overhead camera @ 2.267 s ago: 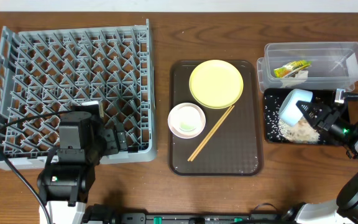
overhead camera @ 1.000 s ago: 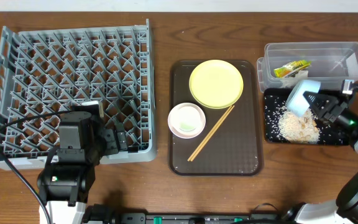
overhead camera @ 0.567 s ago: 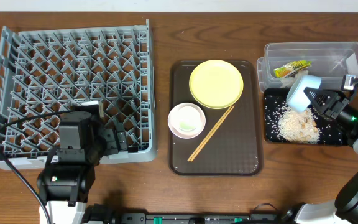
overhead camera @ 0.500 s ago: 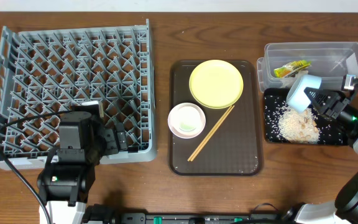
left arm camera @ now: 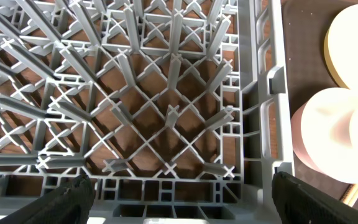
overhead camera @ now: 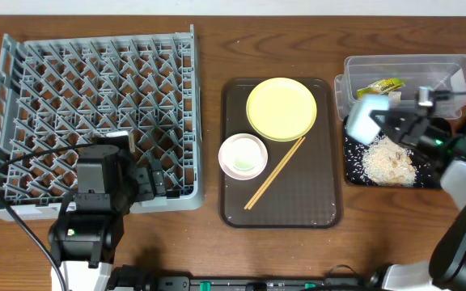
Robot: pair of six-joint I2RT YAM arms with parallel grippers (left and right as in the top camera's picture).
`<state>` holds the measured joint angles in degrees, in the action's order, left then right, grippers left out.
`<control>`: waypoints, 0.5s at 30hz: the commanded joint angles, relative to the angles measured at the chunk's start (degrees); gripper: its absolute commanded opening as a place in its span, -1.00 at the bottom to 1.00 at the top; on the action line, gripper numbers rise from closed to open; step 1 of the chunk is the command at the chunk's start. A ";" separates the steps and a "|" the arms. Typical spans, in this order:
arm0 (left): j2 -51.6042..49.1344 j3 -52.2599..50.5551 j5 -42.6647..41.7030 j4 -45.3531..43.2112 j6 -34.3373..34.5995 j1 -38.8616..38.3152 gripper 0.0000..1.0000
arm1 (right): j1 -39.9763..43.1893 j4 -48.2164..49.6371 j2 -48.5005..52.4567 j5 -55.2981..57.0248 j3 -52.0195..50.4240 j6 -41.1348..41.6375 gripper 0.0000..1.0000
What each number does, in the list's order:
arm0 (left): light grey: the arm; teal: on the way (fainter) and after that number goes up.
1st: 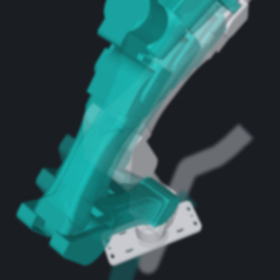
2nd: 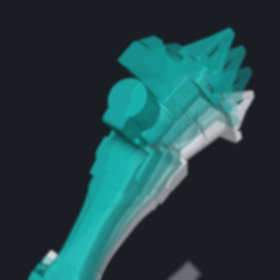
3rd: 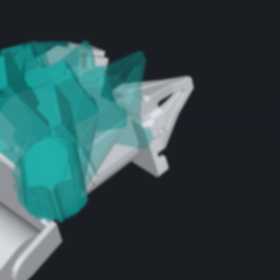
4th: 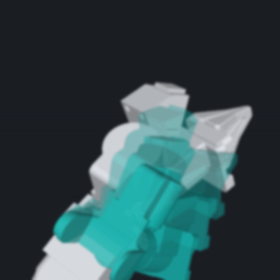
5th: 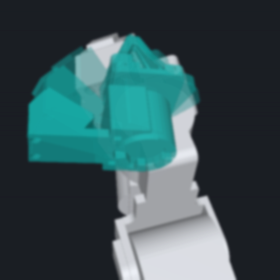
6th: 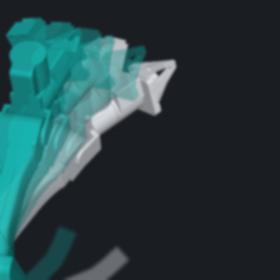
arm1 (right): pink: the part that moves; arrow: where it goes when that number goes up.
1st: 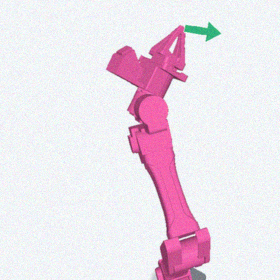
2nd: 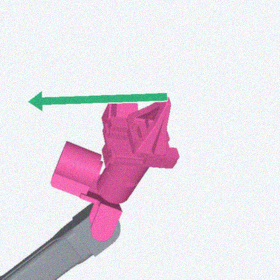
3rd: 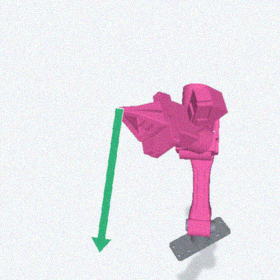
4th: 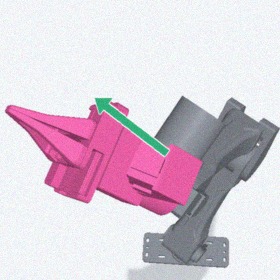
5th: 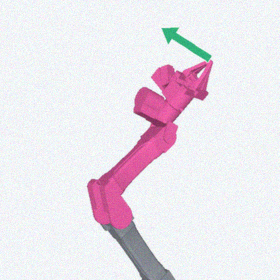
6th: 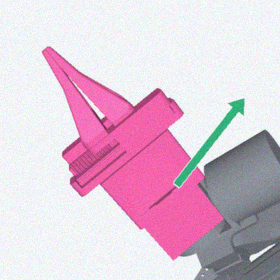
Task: Sort waste into correct bins and load items into the dishwasher rack
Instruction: 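Tip the blue bowl over the black tray to pour out the rice, then carry the empty blue bowl with the right gripper onto the yellow plate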
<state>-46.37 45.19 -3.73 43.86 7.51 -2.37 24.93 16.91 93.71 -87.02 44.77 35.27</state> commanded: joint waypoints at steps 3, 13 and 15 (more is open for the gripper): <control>0.02 1.16 -0.09 -0.02 0.31 -0.17 0.86 | -8.87 10.67 -7.89 0.31 0.33 9.94 -0.97; 0.00 1.16 -0.11 -0.44 0.31 -0.17 0.86 | -21.49 21.11 -10.14 16.61 1.27 19.58 -0.97; 0.02 1.16 -0.11 -0.66 0.31 -0.17 0.86 | -22.71 21.07 -10.14 22.49 2.51 19.08 -0.97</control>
<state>-46.37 45.19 -3.73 43.44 7.51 -2.37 3.99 37.58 83.61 -76.23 44.97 52.12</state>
